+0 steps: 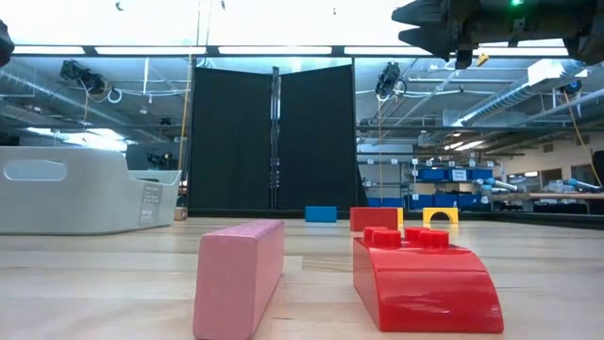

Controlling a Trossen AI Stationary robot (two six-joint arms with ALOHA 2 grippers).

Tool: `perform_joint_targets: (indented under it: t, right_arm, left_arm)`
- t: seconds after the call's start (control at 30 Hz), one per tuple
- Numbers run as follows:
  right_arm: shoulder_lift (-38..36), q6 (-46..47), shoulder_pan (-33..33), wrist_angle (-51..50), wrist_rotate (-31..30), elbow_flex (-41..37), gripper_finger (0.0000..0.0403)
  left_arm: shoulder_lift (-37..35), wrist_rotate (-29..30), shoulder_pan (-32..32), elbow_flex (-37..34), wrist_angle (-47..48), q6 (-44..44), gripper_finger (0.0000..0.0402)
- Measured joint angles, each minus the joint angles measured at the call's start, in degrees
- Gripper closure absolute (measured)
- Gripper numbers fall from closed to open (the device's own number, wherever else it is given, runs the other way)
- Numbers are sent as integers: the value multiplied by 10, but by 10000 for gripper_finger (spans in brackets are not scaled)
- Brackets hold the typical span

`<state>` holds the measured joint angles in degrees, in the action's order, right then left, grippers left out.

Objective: Sort blocks by size
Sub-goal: Put the left pink block into the black bin

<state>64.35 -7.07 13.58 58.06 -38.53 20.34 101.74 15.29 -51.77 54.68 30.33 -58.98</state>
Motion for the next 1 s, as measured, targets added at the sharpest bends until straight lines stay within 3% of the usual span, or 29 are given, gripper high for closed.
perform_joint_targets:
  t: [0.23,0.37,0.47,0.57,0.63,0.77,0.87,1.0]
  right_arm:
    - [0,-1,0,2,0,0,147]
    - [0,-2,0,2,0,0,147]
    - [0,-2,0,4,0,0,147]
    - [0,-2,0,7,1,3,147]
    - [0,-4,3,6,8,13,147]
    - [0,-6,18,-28,34,49,147]
    - [0,-14,37,-82,37,85,147]
    - [0,-46,74,-127,36,128,147]
  left_arm:
    - [1,-2,1,-2,1,-1,299]
    - [-1,4,3,-2,-1,5,297]
    - [-11,40,2,3,-1,33,298]
    - [-27,115,20,8,1,82,298]
    - [-38,150,46,16,-10,119,298]
    - [-34,167,120,32,-30,245,298]
    - [-34,167,185,44,-134,377,298]
    - [-29,114,250,53,-274,517,298]
